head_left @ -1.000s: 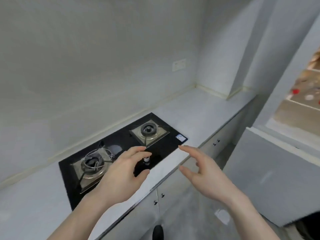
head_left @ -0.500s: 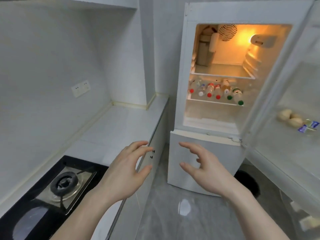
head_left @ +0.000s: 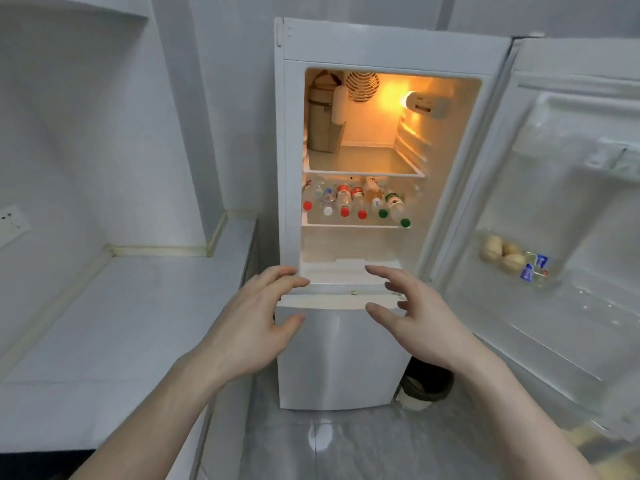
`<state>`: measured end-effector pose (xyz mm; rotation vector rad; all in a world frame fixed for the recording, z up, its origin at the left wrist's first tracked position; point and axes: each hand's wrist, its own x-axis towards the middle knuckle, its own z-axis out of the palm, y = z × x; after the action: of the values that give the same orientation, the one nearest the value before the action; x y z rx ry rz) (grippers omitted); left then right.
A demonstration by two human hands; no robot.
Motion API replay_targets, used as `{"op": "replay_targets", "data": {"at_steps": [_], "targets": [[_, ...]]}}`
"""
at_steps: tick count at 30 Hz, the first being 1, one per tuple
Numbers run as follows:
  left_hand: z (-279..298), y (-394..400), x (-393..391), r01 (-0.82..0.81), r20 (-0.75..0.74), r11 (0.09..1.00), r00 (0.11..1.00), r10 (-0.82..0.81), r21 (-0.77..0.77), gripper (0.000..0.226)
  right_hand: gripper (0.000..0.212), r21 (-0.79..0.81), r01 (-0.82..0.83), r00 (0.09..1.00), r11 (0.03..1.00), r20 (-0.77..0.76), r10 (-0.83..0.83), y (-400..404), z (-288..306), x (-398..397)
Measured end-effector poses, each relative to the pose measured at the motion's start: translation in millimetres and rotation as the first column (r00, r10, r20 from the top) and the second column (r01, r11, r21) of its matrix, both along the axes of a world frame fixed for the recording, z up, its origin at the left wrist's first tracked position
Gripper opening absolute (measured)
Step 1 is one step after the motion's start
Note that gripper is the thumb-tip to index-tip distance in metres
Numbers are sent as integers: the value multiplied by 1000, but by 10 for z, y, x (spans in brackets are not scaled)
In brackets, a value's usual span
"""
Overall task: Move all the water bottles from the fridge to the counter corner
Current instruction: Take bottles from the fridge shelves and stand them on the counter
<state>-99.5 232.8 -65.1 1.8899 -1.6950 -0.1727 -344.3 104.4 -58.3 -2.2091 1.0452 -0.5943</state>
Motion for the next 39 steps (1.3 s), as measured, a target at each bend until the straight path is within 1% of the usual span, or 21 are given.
{"op": "replay_targets", "data": {"at_steps": [2,6,9,15,21,27,30,32,36,39], "targets": [[24,-254,-12,62,-10,998,998,-62,12,46,55,-8,50,999,999,3,-50,-140,21,-46],[55,-729,8,127,35,991,991,-128,38,45,56,-52,110,994,993,-7,-110,-410,79,-123],[54,-1036,9,145,49,988,988,-147,46,45,56,-61,147,989,987,3,-148,-622,76,-164],[20,-1879,-12,201,94,979,975,-203,33,45,58,-24,205,979,978,15,-205,-1265,-12,-286],[-16,-2719,22,201,85,977,975,-207,77,46,58,-26,201,980,979,-1,-201,-2078,-48,-161],[-62,-3590,229,106,88,987,989,-117,118,47,59,21,159,987,987,-2,-159,-3015,-136,199],[-179,-3976,330,26,27,987,999,-31,161,48,58,36,134,991,990,0,-134,-3478,-213,412],[-281,-4219,416,-54,-18,980,998,59,191,51,59,59,133,991,989,2,-133,-3766,-294,583],[-394,-4627,623,-175,-131,947,968,216,271,59,65,145,182,983,973,-9,-183,-4157,-468,886],[-443,-4916,761,-224,-153,930,949,276,291,58,60,156,211,977,965,-1,-214,-4418,-535,1039]]}}
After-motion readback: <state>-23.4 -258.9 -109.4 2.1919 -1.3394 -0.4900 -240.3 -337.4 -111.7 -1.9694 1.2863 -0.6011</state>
